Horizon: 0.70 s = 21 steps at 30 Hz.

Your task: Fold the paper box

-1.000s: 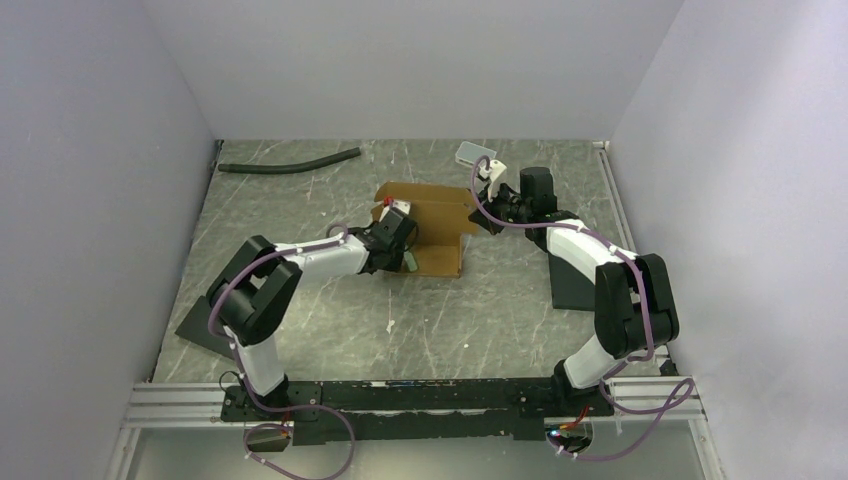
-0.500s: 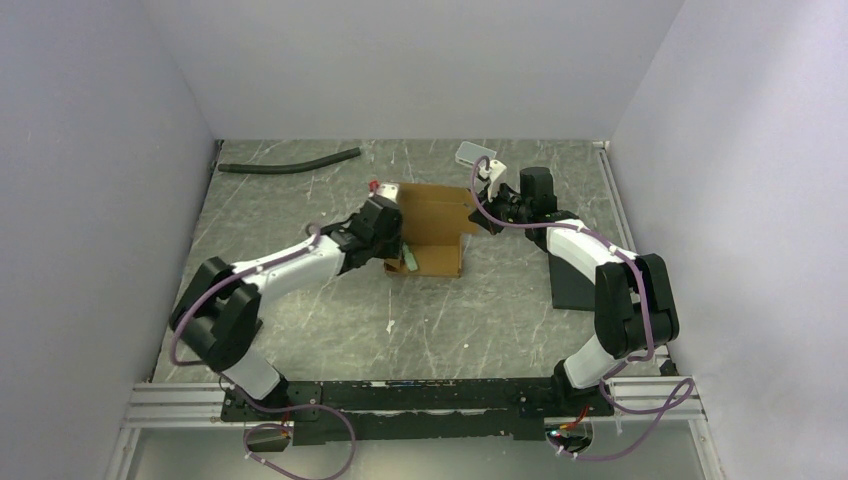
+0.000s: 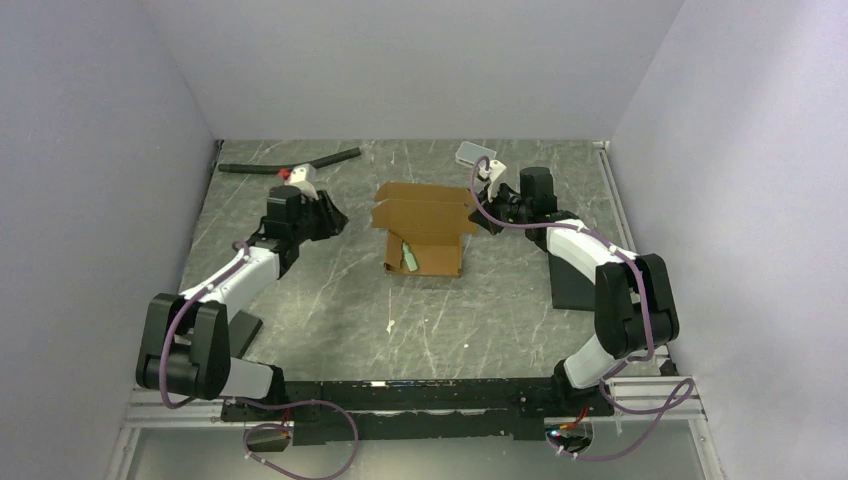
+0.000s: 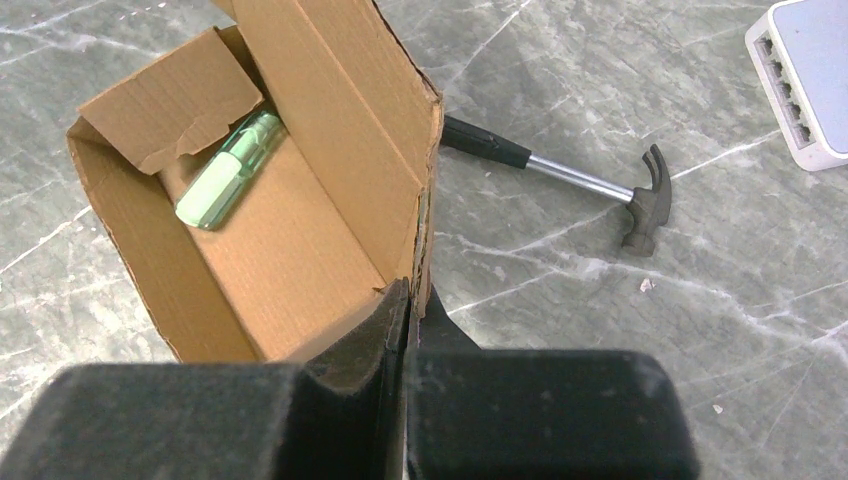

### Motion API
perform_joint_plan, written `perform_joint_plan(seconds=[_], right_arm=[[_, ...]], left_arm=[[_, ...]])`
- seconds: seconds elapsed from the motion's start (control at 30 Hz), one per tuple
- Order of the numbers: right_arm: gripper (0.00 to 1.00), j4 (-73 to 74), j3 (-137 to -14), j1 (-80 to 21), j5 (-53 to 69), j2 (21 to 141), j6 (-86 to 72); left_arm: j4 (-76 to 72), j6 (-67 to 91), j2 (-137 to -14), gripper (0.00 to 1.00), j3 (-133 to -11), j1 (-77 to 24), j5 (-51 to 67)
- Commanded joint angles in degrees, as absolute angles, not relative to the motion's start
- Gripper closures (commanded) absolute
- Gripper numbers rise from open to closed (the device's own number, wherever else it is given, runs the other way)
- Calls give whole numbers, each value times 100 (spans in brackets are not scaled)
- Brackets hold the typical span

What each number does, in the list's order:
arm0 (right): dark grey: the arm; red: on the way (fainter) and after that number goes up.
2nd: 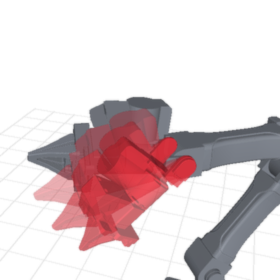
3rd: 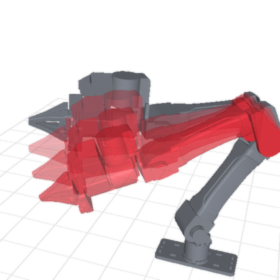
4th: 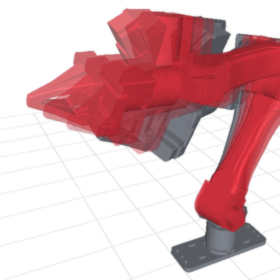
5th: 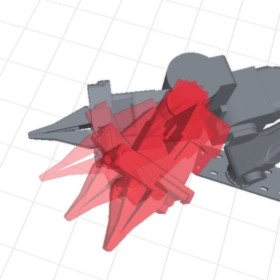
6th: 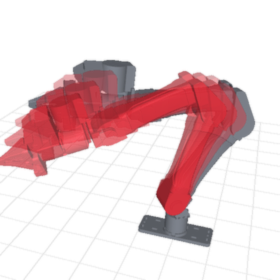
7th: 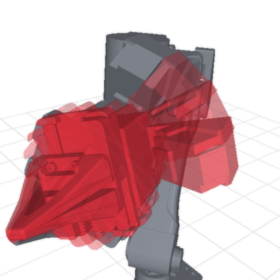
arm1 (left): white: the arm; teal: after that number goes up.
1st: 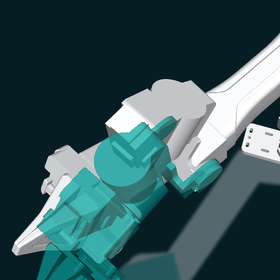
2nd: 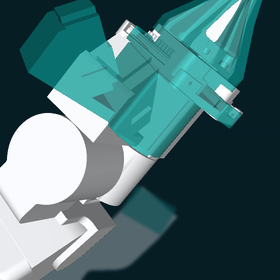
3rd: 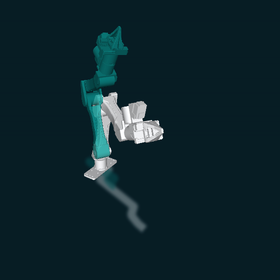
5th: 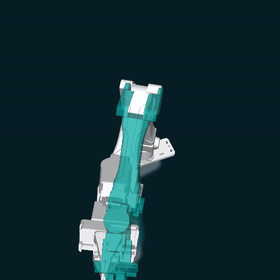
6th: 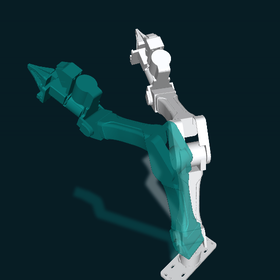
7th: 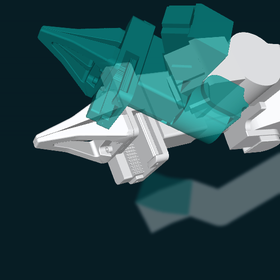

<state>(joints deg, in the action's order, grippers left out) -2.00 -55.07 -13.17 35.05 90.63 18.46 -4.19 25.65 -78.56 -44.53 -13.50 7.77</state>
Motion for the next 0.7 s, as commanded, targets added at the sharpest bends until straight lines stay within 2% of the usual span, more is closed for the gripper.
perform_joint_plan(seconds=[0.0, 0.23, 0.3, 0.67], right_arm=[[100, -354, -5559, -1333, 3656, 8860, 1947], [100, -326, -5579, -1375, 3661, 8876, 1968], [100, -315, -5583, -1379, 3656, 8871, 1985], [100, -281, -5605, -1441, 3682, 8880, 2020]], left_arm=[[-1758, 2946, -8104, 60, -4394, -717, 1968], [-2517, 2994, -9797, 79, -5345, -620, 3282], [-2766, 2978, -10100, 82, -5469, -679, 3513], [-2962, 2322, -10213, 81, -5431, -1344, 3954]])
